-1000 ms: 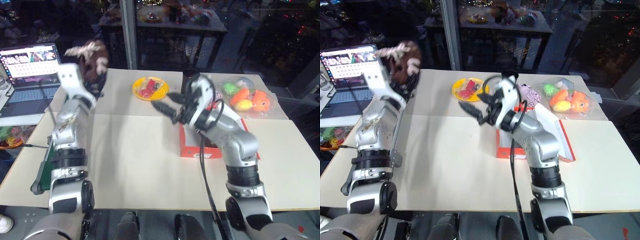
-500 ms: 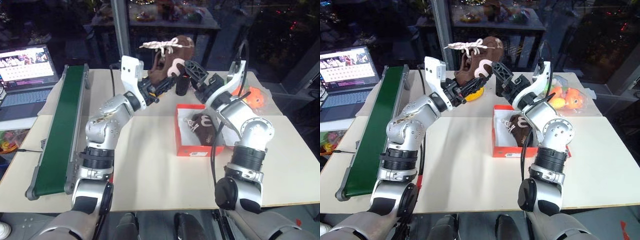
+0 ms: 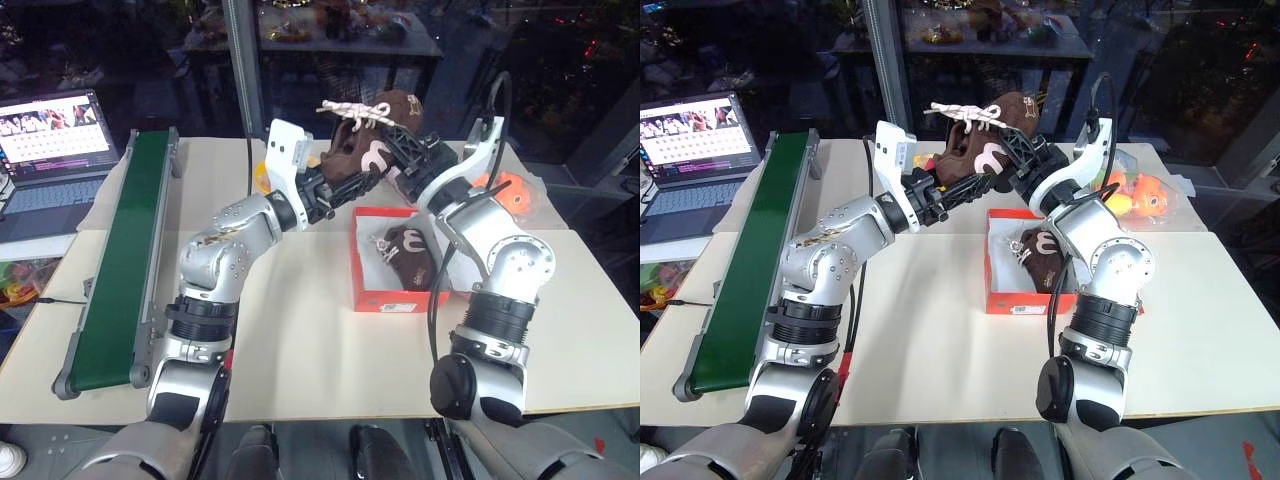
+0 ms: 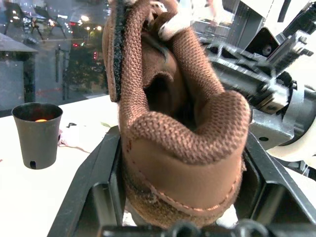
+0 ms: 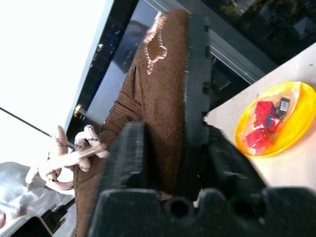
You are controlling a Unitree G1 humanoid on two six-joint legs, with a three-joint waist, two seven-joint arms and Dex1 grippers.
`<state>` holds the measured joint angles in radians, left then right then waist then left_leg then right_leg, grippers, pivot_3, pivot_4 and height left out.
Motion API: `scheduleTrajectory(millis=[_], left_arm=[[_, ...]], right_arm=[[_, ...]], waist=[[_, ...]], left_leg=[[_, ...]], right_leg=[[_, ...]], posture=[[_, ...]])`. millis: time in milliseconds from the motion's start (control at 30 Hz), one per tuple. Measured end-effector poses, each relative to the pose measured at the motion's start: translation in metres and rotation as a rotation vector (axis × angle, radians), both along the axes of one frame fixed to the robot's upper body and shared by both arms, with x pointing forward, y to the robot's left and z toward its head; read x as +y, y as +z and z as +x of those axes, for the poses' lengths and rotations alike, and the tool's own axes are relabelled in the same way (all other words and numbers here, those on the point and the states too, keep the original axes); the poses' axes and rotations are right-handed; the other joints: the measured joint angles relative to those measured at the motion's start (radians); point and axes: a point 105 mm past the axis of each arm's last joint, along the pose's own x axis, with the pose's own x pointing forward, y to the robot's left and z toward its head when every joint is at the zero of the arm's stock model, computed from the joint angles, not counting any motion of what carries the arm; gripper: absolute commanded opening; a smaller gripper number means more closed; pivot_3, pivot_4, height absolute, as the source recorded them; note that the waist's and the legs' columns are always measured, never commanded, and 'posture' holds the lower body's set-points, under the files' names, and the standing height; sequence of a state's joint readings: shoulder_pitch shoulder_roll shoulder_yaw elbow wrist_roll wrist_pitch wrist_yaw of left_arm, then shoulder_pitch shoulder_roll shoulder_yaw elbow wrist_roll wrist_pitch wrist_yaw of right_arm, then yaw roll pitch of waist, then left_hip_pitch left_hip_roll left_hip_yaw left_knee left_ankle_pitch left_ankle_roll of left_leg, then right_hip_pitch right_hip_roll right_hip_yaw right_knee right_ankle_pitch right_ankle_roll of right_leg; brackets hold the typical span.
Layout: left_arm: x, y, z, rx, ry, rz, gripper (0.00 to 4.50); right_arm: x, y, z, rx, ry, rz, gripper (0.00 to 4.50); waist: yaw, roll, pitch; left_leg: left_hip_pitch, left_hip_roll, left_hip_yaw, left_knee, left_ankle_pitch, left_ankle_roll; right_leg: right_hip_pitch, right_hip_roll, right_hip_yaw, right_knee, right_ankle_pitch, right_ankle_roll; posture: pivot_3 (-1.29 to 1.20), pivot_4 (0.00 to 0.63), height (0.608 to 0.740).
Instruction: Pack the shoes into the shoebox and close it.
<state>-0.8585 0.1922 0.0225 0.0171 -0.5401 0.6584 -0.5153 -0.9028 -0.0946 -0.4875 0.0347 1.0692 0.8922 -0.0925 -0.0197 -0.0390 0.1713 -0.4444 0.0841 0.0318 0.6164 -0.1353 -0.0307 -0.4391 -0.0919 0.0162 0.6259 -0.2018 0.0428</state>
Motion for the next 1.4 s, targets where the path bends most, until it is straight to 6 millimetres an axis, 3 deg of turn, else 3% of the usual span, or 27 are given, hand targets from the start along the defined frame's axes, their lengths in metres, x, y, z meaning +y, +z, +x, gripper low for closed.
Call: scheduleTrajectory(millis=[267,333,367,400,533,700,833,1033,1400], left_arm=[[0.042,0.006,0.019,0.007,0.178,-0.016,4.50],[0.053,0.004,0.023,0.012,0.231,0.005,4.50],[0.061,0.004,0.026,0.010,0.267,0.014,4.50],[0.063,0.004,0.026,0.010,0.274,0.014,4.50],[0.070,0.001,0.028,0.021,0.315,0.011,4.50],[0.068,-0.007,0.026,0.035,0.314,0.009,4.50],[0.067,-0.006,0.025,0.030,0.319,0.008,4.50],[0.067,-0.008,0.024,0.035,0.335,0.006,4.50],[0.069,-0.012,0.023,0.041,0.364,-0.005,4.50]], right_arm=[[-0.044,0.002,0.014,-0.081,-0.234,-0.405,0.37],[-0.052,-0.011,0.017,-0.056,-0.236,-0.526,0.37],[-0.058,-0.030,0.017,-0.008,-0.215,-0.611,0.37],[-0.059,-0.034,0.017,0.005,-0.209,-0.622,0.37],[-0.059,-0.083,0.016,0.119,-0.139,-0.680,0.37],[-0.058,-0.104,0.012,0.158,-0.104,-0.700,0.37],[-0.047,-0.135,0.004,0.246,-0.019,-0.787,0.37],[-0.045,-0.161,-0.005,0.331,0.044,-1.012,0.37],[-0.034,-0.174,-0.006,0.257,0.259,-1.442,0.37]], waist=[[0.003,0.001,0.001],[0.002,0.001,0.001],[0.003,0.001,0.001],[0.003,0.001,0.001],[0.003,0.001,0.001],[0.004,0.001,0.001],[0.002,0.001,0.001],[0.005,0.001,0.001],[0.012,0.001,0.001]], left_leg=[[0.000,0.000,0.000,0.000,0.000,0.000],[0.000,0.000,0.000,0.000,0.000,0.000],[0.000,0.000,0.000,0.000,0.000,0.000],[0.000,0.000,0.000,0.000,0.000,0.000],[0.000,0.000,0.000,0.000,0.000,0.000],[0.000,0.000,0.000,0.000,0.000,0.000],[0.000,0.000,0.000,0.000,0.000,0.000],[0.000,-0.001,0.000,0.001,0.000,0.000],[0.000,-0.001,0.000,0.005,0.000,0.000]], right_leg=[[0.000,0.000,0.000,-0.001,-0.002,0.003],[0.000,0.000,0.000,-0.001,-0.002,0.003],[0.000,0.000,0.000,-0.001,-0.002,0.002],[0.000,0.000,0.000,-0.001,-0.001,0.002],[0.000,0.000,0.000,-0.001,0.000,0.000],[0.000,0.000,0.000,-0.001,0.000,0.001],[0.000,0.000,0.000,-0.001,0.000,0.001],[0.000,0.000,0.000,0.000,0.000,0.001],[0.002,0.000,0.000,0.000,-0.003,0.004]], posture=[[0.00,0.150,0.736],[0.00,0.150,0.736],[0.00,0.150,0.736],[0.00,0.150,0.736],[0.00,0.150,0.736],[0.00,0.150,0.736],[0.00,0.150,0.736],[0.00,0.150,0.736],[0.00,0.150,0.736]])
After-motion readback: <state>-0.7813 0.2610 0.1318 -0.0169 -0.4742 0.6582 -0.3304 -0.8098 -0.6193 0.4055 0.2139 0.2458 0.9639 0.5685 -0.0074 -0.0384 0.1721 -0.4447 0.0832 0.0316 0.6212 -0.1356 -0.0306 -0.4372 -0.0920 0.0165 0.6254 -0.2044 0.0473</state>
